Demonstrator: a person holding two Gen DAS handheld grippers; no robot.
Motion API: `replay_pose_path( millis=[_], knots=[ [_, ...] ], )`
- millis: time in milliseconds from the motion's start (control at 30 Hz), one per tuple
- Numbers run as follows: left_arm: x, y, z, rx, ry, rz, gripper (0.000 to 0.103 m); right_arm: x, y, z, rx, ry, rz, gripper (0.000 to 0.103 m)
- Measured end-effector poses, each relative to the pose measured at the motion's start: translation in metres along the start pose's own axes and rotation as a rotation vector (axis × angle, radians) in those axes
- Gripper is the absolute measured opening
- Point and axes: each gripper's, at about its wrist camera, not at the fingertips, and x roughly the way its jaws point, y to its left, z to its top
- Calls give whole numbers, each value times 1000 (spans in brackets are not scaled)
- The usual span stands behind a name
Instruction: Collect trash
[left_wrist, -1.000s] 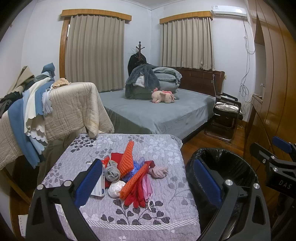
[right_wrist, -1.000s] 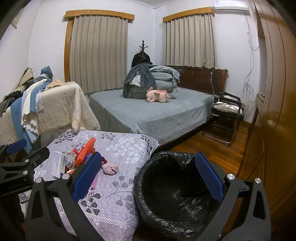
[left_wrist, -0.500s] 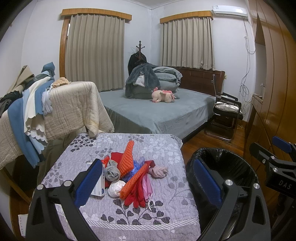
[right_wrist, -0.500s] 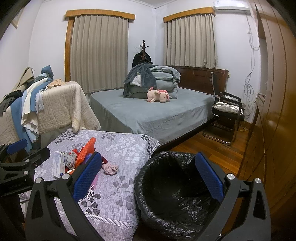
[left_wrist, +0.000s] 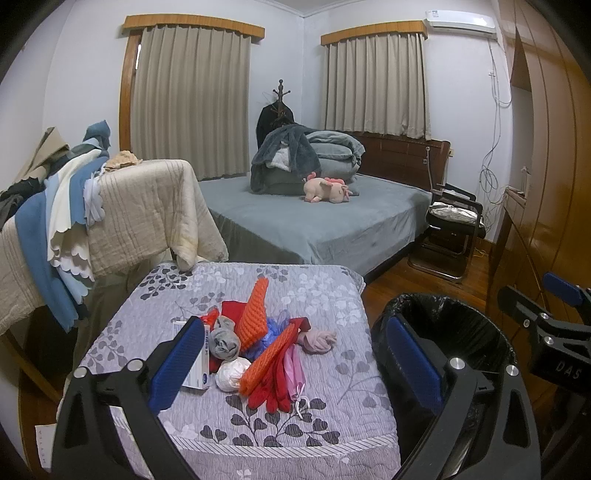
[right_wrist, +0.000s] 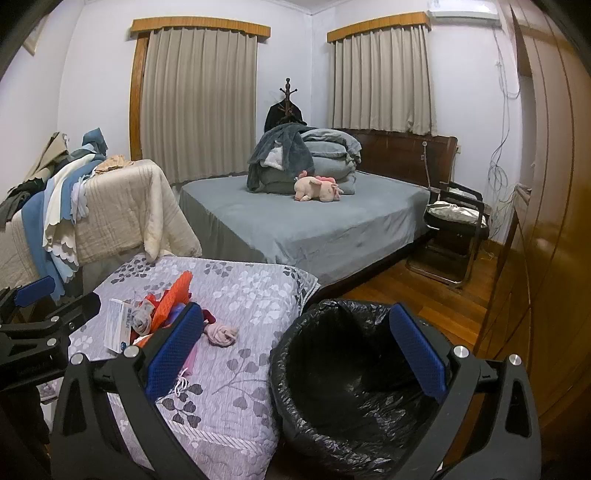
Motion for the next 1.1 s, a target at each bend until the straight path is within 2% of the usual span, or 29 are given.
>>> replay_pose_path(
  millis=[567, 633, 933, 1100],
  knots=[
    [0, 0, 0, -2, 4, -1, 97, 2, -3, 1, 2, 4, 1, 98],
    [2, 1, -10, -2, 4, -1, 97, 4, 3, -1, 0, 5, 1, 98],
    [4, 2, -13, -4, 7, -1, 97, 7, 3, -5, 2, 10, 2, 98],
    [5, 2, -24, -9, 11, 0, 97, 21, 9, -18, 1, 20, 9, 98]
  ],
)
